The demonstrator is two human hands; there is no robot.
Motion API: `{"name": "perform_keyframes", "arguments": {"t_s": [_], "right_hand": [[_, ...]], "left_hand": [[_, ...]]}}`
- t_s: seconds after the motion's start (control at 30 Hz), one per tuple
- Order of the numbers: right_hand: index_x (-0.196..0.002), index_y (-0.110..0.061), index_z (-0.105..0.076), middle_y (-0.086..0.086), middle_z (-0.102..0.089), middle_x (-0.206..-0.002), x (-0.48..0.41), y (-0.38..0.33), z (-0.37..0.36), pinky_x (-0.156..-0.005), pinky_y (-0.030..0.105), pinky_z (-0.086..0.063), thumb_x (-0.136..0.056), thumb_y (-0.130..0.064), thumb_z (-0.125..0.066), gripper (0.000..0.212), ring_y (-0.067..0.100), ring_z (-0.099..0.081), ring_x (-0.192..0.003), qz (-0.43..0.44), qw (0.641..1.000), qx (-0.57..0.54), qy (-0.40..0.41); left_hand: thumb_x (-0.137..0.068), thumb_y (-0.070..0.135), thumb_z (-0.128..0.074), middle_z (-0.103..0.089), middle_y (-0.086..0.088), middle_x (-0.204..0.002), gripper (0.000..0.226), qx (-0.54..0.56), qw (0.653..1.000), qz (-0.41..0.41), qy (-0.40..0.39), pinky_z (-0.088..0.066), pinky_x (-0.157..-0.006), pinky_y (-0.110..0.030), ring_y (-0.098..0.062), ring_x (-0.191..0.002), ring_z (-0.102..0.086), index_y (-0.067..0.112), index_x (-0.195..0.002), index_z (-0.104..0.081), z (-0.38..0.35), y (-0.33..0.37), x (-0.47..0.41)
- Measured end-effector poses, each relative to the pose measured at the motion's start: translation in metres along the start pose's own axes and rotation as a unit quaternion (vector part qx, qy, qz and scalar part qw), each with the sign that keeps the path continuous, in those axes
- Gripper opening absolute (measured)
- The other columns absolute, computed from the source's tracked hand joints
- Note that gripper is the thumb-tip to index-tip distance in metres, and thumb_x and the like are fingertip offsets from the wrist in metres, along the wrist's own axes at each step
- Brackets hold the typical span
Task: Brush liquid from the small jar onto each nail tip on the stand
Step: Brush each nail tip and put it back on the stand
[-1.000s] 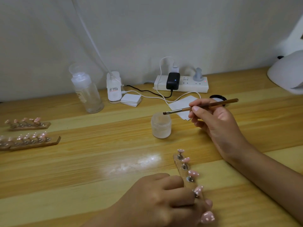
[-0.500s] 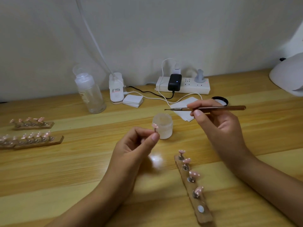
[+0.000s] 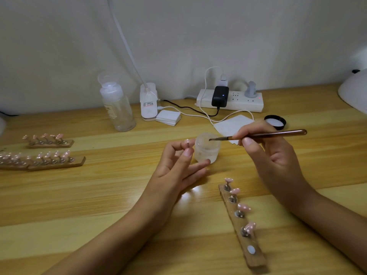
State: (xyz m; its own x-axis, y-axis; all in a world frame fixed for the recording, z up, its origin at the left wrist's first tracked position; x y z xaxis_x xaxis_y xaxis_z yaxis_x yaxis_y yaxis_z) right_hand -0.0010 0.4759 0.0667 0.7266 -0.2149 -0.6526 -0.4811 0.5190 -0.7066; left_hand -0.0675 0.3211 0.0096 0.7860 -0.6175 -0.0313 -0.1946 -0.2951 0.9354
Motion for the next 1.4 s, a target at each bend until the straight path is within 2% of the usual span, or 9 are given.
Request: {"name": "perform_keyframes", "arguments": {"t_s": [0.17,0.4,0.57,0.67,0.83,1.03,1.17,1.27,1.4], "right_hand": [[-0.090,-0.016,-0.062,0.005,-0.060,-0.090,0.001,0.004,-0.008,-0.077,0.047,-0.045,-0.087,-0.018,-0.047,0.016,0.027,-0.056,-0.088,-0.016,0.999,0.001,-0.030],[-0.091,-0.009,-0.064,0.003,-0.062,-0.090,0.002,0.012,-0.016,-0.075,0.035,-0.045,-0.088,-0.008,-0.049,0.015,0.022,-0.056,-0.086,-0.046,0.996,0.026,-0.069],[-0.089,-0.010,-0.062,-0.002,-0.059,-0.087,0.003,0.010,-0.018,-0.074,0.025,-0.044,-0.087,-0.023,-0.046,0.021,0.020,-0.055,-0.082,-0.049,0.995,0.018,-0.081],[-0.089,-0.010,-0.061,-0.001,-0.059,-0.086,0.002,0.005,-0.014,-0.073,0.021,-0.042,-0.087,-0.022,-0.045,0.021,0.016,-0.054,-0.081,-0.031,0.997,0.019,-0.061],[-0.086,-0.016,-0.059,0.006,-0.057,-0.085,0.002,-0.001,-0.006,-0.074,0.028,-0.043,-0.086,-0.016,-0.044,0.015,0.022,-0.054,-0.081,-0.005,1.000,-0.003,-0.021],[-0.085,-0.019,-0.057,-0.014,-0.054,-0.083,0.001,-0.002,0.004,-0.075,0.015,-0.040,-0.086,-0.014,-0.042,0.015,0.003,-0.051,-0.079,-0.011,0.999,-0.037,0.016],[-0.085,-0.016,-0.055,-0.017,-0.055,-0.081,0.000,0.001,0.008,-0.075,0.015,-0.040,-0.085,-0.015,-0.042,0.013,0.002,-0.050,-0.077,-0.027,0.996,-0.069,0.042],[-0.084,-0.014,-0.058,-0.016,-0.057,-0.077,0.001,0.011,0.015,-0.071,0.012,-0.040,-0.086,-0.008,-0.044,0.015,0.002,-0.049,-0.073,-0.060,0.990,-0.108,0.073],[-0.086,-0.022,-0.067,-0.007,-0.063,-0.078,-0.001,0.031,0.019,-0.069,0.018,-0.047,-0.089,-0.008,-0.042,0.029,0.008,-0.055,-0.072,-0.123,0.964,-0.218,0.093]], "left_hand": [[-0.085,0.033,-0.056,-0.059,0.008,-0.134,0.012,-0.025,0.999,-0.018,-0.022,-0.052,-0.094,-0.033,-0.027,-0.109,-0.066,0.024,-0.094,-0.058,-0.006,0.001,0.002],[-0.090,0.030,-0.053,-0.055,0.010,-0.137,0.010,-0.072,0.996,-0.034,-0.040,-0.049,-0.098,-0.032,-0.025,-0.109,-0.066,0.023,-0.097,-0.056,-0.008,0.002,0.004],[-0.088,0.034,-0.056,-0.055,0.010,-0.137,0.011,-0.072,0.996,-0.032,-0.035,-0.049,-0.098,-0.031,-0.024,-0.109,-0.066,0.025,-0.094,-0.057,-0.007,0.003,0.003],[-0.088,0.032,-0.054,-0.056,0.012,-0.136,0.008,-0.080,0.996,-0.037,-0.031,-0.050,-0.097,-0.030,-0.023,-0.108,-0.067,0.026,-0.092,-0.058,-0.006,0.004,0.003],[-0.088,0.033,-0.056,-0.059,0.014,-0.132,0.009,-0.063,0.997,-0.035,-0.025,-0.050,-0.096,-0.028,-0.023,-0.109,-0.066,0.025,-0.092,-0.058,-0.004,0.001,0.002],[-0.088,0.030,-0.055,-0.065,0.012,-0.123,0.010,-0.017,1.000,-0.018,-0.006,-0.052,-0.093,-0.027,-0.024,-0.109,-0.066,0.022,-0.094,-0.060,0.003,-0.003,-0.001],[-0.088,0.029,-0.055,-0.068,0.009,-0.117,0.008,-0.010,1.000,-0.006,0.001,-0.055,-0.087,-0.027,-0.023,-0.110,-0.066,0.025,-0.091,-0.061,0.005,-0.005,-0.002],[-0.088,0.033,-0.060,-0.069,0.016,-0.109,0.005,-0.033,0.999,-0.013,0.015,-0.057,-0.079,-0.026,-0.013,-0.100,-0.069,0.029,-0.085,-0.062,0.006,-0.004,-0.003],[-0.083,0.034,-0.063,-0.063,0.015,-0.084,0.002,-0.108,0.993,-0.034,0.043,-0.052,-0.060,-0.018,0.001,-0.063,-0.059,0.032,-0.081,-0.065,0.010,0.000,0.000]]}}
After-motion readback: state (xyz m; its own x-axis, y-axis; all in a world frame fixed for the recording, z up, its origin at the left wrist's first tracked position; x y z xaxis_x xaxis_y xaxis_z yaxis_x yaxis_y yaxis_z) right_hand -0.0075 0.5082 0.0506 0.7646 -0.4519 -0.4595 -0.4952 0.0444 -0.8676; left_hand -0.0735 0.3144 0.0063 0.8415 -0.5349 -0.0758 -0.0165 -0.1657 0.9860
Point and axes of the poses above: each hand's wrist, its own x-axis away from the middle knuckle, its own z-axis out of the back of the hand, y = z × x, the point moved 9 cm from there along -x, towards the middle knuckle
